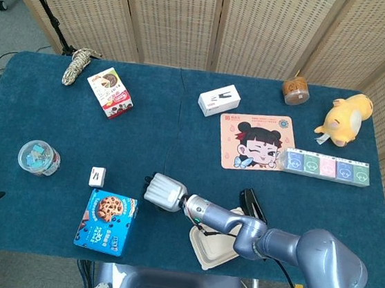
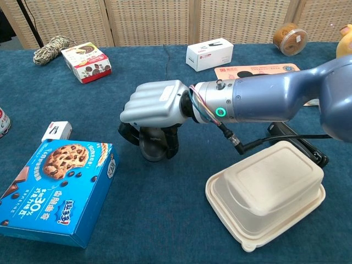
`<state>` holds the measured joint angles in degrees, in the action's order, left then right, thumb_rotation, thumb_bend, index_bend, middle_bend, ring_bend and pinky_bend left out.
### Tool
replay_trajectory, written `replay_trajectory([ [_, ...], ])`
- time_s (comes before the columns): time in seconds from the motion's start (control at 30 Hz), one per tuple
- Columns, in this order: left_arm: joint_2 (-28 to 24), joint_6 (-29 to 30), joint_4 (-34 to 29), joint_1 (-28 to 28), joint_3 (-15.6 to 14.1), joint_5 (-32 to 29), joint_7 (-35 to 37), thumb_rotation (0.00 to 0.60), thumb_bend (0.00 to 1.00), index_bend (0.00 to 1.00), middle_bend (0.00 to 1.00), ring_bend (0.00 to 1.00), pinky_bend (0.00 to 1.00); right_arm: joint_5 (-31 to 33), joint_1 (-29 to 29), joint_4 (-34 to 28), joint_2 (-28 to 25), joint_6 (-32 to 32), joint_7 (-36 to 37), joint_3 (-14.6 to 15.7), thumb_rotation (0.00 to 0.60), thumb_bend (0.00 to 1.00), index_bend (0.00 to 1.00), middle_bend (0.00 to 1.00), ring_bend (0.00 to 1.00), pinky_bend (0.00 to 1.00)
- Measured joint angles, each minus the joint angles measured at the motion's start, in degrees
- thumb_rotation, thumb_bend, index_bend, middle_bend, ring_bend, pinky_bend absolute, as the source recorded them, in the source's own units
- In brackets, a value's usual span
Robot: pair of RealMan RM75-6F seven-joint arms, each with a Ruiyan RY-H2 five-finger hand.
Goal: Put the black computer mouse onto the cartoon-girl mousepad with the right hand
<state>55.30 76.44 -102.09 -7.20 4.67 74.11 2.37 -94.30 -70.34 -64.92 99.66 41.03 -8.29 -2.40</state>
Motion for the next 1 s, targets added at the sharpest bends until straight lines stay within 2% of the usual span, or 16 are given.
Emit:
replay_trajectory([
  [0.27,-0.11,-0.02,0.04,0.02,0.07,-0.22,0.28,0.600,0.06,0.00,0.00,0.00,0.00,-0.94,1.02,-0.34,-4.02,2.04,-4.58,0.37,0.600,0.16,0.65,0.45,0.27,0.42],
  [0.43,-0.08,-0.29,0.02,-0.16,0.13,-0.47,-0.02,0.600,0.06,0.00,0.00,0.00,0.00,-0.96,2.31,1.66,-7.36,2.61,-7.56,1.05,0.600,0.16,0.65,0.45,0.27,0.42],
  [0.7,0.40,-0.52,-0.25,-0.42,0.13,-1.02,-1.51,0.600,0.06,0.00,0.00,0.00,0.00,-1.84,3.98,7.23,-12.68,1.86,-7.97,4.14,0.600,0.16,0.64,0.45,0.27,0.41],
  [1.0,1.57,-0.07,-0.45,-0.64,0.12,-1.51,-4.29,0.600,0.06,0.00,0.00,0.00,0.00,-5.59,5.16,17.22,-13.32,2.08,-4.02,8.84,0.600,0.16,0.64,0.45,0.23,0.36],
])
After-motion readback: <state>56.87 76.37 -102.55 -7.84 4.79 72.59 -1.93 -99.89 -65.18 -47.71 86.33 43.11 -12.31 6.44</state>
